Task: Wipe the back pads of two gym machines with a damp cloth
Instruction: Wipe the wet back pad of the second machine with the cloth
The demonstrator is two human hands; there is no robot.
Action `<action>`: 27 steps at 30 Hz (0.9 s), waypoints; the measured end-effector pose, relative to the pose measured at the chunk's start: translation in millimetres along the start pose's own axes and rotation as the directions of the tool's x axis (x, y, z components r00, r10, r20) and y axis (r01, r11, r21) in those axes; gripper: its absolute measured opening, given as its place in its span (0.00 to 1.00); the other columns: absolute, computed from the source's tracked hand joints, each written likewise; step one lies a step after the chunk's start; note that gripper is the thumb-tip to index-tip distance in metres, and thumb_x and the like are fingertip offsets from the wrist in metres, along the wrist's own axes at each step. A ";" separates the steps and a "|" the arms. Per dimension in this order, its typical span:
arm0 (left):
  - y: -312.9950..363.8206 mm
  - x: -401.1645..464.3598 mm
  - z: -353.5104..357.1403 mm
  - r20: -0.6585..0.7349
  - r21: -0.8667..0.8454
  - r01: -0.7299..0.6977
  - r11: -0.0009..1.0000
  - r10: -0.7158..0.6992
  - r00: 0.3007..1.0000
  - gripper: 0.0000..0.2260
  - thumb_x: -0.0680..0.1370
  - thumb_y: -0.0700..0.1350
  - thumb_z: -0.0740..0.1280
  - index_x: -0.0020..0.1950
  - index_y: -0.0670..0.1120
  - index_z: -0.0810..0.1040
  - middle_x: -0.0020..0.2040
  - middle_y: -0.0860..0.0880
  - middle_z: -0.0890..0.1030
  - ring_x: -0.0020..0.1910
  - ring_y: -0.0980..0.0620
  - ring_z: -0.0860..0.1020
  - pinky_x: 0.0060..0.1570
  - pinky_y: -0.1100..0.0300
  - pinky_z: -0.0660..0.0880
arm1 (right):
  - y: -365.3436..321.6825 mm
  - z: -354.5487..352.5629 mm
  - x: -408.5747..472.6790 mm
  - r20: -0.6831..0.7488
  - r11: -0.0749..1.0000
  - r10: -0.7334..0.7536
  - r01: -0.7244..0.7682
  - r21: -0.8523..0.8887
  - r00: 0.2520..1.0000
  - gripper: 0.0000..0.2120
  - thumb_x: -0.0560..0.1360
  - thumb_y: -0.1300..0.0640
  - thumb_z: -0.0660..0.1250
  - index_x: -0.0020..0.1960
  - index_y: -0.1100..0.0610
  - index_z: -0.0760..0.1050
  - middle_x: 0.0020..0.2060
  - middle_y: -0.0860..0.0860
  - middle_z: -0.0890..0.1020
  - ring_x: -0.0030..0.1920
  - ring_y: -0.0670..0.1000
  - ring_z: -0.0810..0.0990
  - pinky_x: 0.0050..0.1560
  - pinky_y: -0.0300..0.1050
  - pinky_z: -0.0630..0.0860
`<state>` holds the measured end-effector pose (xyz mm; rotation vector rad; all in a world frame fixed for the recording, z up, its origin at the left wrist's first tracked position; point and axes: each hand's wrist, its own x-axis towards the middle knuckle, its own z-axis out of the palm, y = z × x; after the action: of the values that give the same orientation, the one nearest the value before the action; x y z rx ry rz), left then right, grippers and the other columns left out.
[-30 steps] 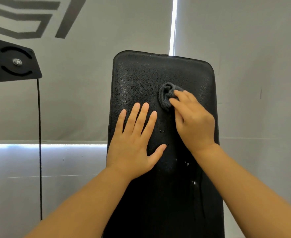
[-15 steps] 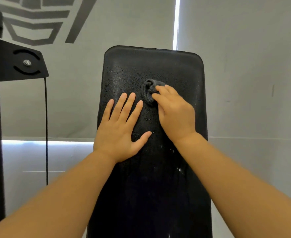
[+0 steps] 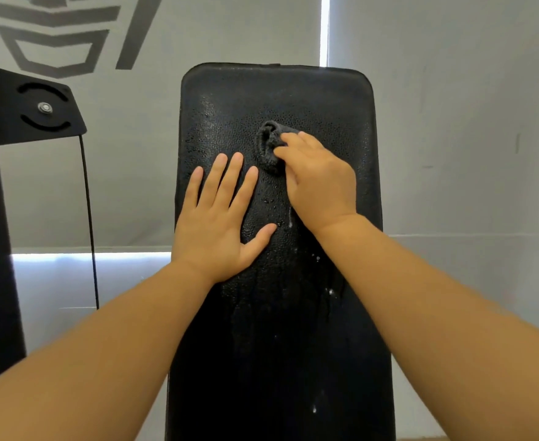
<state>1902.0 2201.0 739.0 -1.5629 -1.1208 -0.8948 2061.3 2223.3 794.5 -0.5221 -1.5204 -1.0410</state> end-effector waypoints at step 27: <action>-2.4 -2.1 0.1 -0.002 -0.054 -0.002 0.999 0.002 1.000 0.34 0.77 0.63 0.53 0.76 0.43 0.61 0.76 0.40 0.59 0.75 0.41 0.56 0.72 0.42 0.52 | -15.2 -4.3 15.8 0.038 0.993 0.098 -0.095 -0.069 0.994 0.10 0.70 0.67 0.63 0.47 0.61 0.82 0.51 0.56 0.83 0.53 0.59 0.82 0.37 0.51 0.81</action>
<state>1899.1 2200.9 737.8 -1.6067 -1.1018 -0.9321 2047.7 2208.6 804.3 -0.6611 -1.4851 -1.0139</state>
